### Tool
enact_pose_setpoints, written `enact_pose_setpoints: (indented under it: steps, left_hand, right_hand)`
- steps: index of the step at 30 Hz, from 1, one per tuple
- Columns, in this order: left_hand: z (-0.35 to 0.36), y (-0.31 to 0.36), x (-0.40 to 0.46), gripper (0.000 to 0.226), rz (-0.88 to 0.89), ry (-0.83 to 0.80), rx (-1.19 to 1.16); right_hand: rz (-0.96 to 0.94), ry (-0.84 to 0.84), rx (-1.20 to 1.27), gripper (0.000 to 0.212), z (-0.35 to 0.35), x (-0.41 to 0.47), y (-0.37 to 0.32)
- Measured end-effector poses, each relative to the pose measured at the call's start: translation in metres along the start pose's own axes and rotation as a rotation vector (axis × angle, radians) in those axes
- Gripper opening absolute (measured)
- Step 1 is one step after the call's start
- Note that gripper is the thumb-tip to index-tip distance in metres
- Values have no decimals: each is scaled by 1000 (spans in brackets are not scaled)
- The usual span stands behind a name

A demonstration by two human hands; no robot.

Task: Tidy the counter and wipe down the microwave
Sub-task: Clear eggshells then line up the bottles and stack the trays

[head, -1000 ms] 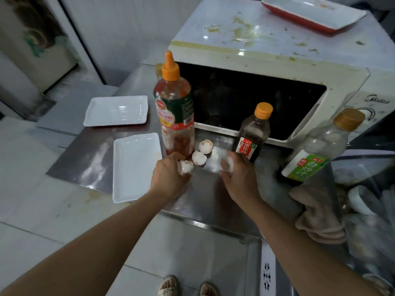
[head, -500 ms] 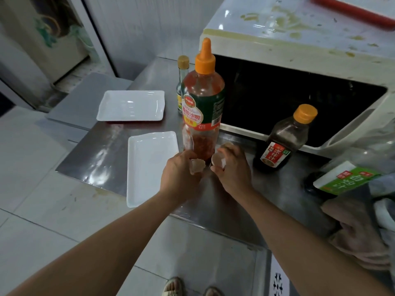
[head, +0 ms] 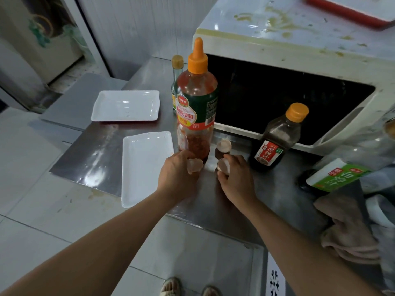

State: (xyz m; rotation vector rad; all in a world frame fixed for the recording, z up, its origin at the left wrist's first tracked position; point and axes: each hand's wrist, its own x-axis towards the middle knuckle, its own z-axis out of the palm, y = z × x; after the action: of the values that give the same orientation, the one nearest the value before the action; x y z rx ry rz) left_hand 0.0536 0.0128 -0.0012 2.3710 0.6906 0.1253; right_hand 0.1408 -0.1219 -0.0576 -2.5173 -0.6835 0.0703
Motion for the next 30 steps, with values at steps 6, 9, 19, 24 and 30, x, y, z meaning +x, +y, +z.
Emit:
enact_pose_setpoints:
  steps: [6, 9, 19, 24, 30]
  left_hand:
    - [9, 14, 0, 34, 27, 11, 47]
    - [13, 16, 1, 36, 28, 19, 90]
    - [19, 10, 5, 38, 47, 44, 80]
    - [19, 6, 5, 38, 34, 44, 66]
    - [22, 5, 5, 39, 24, 16, 55]
  right_hand:
    - [-22, 57, 59, 43, -15, -1, 13]
    - [-36, 77, 101, 46, -20, 10, 12]
    - [-90, 55, 109, 47, -9, 54, 8]
    - [-118, -70, 44, 44, 3, 56, 19]
    - [-137, -94, 22, 42, 1, 56, 22]
